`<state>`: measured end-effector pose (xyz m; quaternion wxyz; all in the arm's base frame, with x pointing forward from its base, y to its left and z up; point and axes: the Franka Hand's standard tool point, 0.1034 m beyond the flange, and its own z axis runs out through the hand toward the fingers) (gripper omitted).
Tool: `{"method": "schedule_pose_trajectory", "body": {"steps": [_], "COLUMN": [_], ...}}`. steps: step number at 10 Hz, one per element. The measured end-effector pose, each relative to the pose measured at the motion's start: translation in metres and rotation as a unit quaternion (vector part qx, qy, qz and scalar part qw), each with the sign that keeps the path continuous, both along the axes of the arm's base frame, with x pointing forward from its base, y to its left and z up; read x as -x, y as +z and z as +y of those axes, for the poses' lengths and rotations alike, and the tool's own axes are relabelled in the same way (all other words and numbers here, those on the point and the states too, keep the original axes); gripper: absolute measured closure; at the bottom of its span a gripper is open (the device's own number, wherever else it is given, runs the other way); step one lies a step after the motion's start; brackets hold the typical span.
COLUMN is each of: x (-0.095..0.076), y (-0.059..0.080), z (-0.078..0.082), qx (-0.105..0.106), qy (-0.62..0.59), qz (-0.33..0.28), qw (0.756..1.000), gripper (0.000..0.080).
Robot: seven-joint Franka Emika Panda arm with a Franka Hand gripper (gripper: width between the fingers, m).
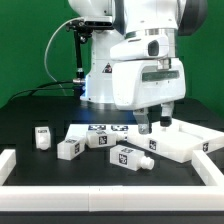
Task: Assemble one leg
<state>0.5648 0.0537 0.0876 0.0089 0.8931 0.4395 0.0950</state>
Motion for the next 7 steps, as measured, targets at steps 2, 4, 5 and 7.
{"method": "schedule_pose_trajectory", "body": {"steps": [2,4,5,7], "x": [0.001,0.003,0.009,0.020], "y": [-0.001,-0.001,-0.002,-0.011], "z": [0.000,-0.001,-0.002,-0.007], "qx": [0.000,0.001,0.007,0.007], "qy": [0.000,-0.003,-0.016,-0.059], "qz": [-0.002,0.003,0.028,0.056], "qw": [1.000,1.000,0.999,0.997], "gripper": [0.0150,0.0150,0.0150,0.0150]}}
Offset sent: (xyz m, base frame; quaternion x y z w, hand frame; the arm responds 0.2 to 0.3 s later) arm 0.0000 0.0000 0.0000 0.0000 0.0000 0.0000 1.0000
